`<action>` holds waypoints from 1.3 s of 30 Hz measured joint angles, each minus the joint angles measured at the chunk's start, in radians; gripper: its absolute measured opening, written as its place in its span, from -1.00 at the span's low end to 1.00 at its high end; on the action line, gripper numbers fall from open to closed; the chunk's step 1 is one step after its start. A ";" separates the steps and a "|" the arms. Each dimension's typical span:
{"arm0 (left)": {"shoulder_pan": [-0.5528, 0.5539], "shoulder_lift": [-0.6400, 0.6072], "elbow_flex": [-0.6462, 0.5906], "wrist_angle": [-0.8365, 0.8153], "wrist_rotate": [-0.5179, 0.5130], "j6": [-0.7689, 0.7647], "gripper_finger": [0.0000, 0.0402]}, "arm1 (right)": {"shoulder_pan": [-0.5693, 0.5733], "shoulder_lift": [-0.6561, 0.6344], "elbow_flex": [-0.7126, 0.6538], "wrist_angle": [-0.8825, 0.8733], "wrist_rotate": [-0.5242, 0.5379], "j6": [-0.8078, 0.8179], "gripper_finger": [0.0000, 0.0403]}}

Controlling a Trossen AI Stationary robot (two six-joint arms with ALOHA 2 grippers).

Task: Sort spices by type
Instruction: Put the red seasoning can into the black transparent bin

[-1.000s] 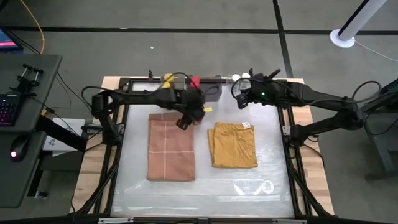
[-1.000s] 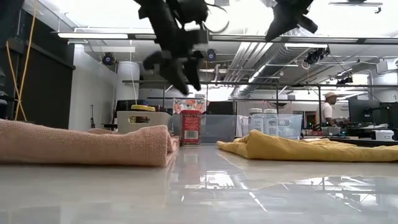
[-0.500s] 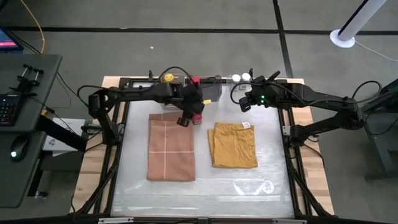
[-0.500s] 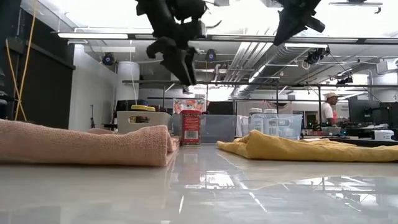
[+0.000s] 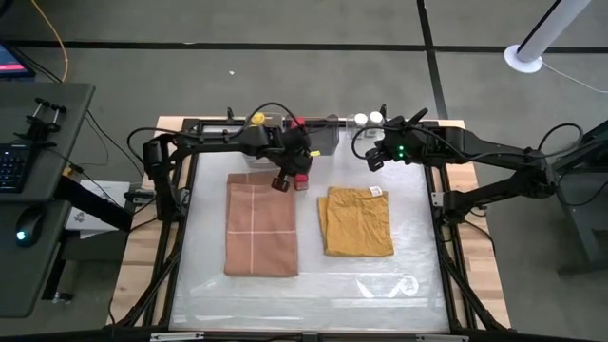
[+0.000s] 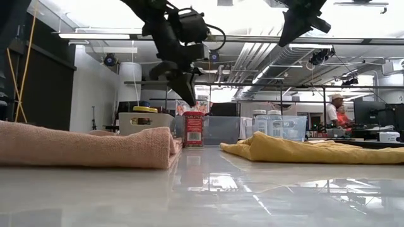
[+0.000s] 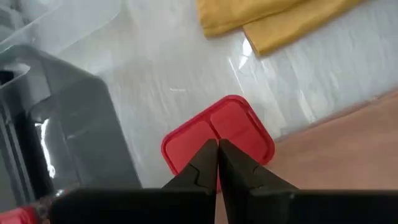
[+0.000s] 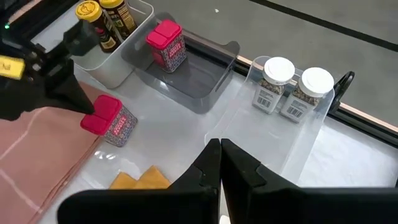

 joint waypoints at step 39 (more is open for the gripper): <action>0.023 -0.018 0.112 0.103 0.048 -0.460 -1.00 | 0.000 0.000 0.000 -0.002 0.011 0.027 -1.00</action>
